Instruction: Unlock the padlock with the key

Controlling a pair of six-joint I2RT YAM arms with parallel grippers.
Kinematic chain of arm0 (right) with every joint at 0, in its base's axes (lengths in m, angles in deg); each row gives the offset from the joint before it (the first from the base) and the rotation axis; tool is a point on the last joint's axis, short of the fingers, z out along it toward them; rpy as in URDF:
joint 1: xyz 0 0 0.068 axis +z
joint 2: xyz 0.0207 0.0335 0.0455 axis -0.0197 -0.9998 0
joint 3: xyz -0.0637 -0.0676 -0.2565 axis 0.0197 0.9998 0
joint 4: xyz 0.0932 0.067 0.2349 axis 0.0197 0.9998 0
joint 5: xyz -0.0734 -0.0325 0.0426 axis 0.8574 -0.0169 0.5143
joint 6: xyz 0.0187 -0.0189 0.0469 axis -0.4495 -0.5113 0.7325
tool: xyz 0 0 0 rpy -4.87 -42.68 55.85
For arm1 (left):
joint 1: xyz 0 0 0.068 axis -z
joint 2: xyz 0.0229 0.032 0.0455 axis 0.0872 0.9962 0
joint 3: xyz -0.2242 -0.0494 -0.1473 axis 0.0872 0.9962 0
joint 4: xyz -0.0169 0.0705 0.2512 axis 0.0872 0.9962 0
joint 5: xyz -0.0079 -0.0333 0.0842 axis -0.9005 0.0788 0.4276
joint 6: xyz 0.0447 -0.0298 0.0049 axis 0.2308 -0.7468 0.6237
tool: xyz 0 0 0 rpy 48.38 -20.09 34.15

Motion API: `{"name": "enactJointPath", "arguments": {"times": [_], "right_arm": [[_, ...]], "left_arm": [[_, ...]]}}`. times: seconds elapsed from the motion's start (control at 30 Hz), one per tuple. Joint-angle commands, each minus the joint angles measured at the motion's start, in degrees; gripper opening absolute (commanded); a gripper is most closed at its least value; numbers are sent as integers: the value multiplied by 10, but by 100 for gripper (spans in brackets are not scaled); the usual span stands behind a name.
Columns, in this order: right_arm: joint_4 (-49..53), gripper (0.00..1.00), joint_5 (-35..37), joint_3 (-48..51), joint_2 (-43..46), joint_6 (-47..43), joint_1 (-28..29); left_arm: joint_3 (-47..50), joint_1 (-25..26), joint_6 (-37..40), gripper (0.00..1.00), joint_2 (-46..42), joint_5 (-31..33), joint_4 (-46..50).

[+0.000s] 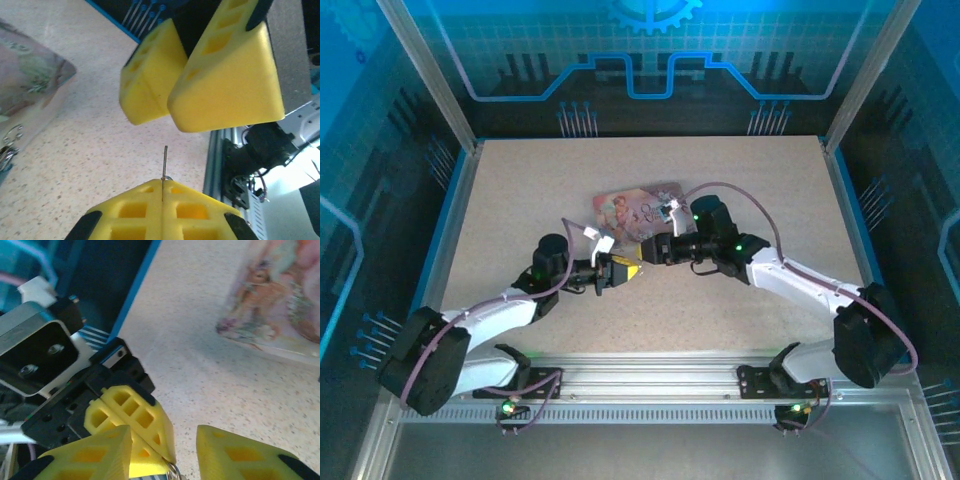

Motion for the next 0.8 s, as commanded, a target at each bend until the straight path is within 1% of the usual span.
{"name": "enactJointPath", "arguments": {"times": [0.0,0.1,0.23,0.37,0.5,0.63,0.7,0.77], "right_arm": [[-30,35,-60,7,21,-22,-6],[-25,37,-69,23,39,-27,-7],[6,40,-70,26,60,-48,-7],[23,40,-74,31,68,-56,-8],[23,40,-76,33,64,-56,-8],[15,37,-84,32,53,-55,-5],[9,33,-86,29,48,-54,-2],[6,27,-88,26,45,-54,0]], "left_arm": [[-13,-6,1,0,-19,-52,4],[-15,-9,-13,0,-25,-61,2],[-12,-18,-30,0,-27,-74,-15],[-5,-23,-55,0,-23,-85,-54],[-4,-24,-66,0,-23,-89,-68],[-3,-24,-74,0,-22,-94,-75],[-3,-24,-77,0,-23,-96,-75],[-2,-24,-78,0,-24,-97,-76]]}}
